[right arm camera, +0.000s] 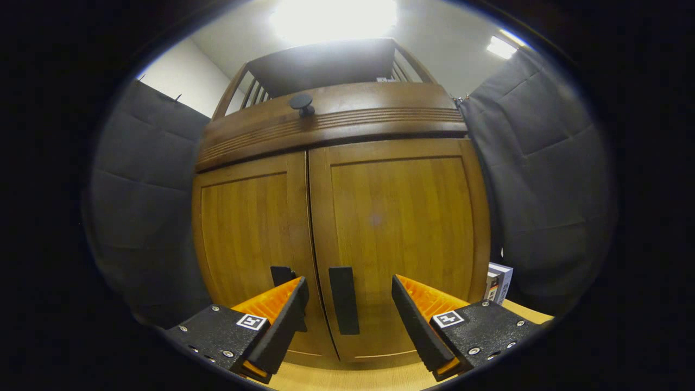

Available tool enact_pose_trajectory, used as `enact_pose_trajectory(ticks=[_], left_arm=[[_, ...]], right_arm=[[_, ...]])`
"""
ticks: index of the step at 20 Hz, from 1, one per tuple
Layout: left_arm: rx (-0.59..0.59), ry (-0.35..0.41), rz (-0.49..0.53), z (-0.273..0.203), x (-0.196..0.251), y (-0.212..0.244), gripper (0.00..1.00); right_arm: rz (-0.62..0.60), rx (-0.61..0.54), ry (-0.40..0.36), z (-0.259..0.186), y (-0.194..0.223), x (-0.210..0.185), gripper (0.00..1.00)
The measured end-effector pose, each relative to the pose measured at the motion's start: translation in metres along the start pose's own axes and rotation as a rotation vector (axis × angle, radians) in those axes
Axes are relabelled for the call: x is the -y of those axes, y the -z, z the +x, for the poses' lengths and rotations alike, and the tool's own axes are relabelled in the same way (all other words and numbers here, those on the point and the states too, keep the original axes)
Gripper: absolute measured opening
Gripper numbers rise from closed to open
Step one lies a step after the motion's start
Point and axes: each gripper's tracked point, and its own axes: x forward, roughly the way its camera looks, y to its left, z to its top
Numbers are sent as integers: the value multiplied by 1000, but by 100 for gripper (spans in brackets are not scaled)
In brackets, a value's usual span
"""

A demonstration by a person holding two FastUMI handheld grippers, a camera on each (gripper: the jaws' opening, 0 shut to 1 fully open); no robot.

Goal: Open the right door of the double-door shoe cabinet with the right hand, and open the left door with the left hand.

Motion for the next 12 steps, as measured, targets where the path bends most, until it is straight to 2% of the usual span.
enact_pose_trajectory(ticks=[3, 6, 11, 12], left_arm=[[-7, -18, 4, 0, -9, 3, 87], [-14, -37, 18, -4, -20, 6, 87], [-33, -58, 18, -5, -26, 12, 87], [-31, -60, 19, -5, -26, 11, 100]], right_arm=[[14, -52, 4, 22, 19, -3, 91], [-9, -80, 5, 38, 32, -4, 81], [-7, -115, -9, 52, 48, -8, 70], [-10, -121, -8, 56, 52, -7, 63]])
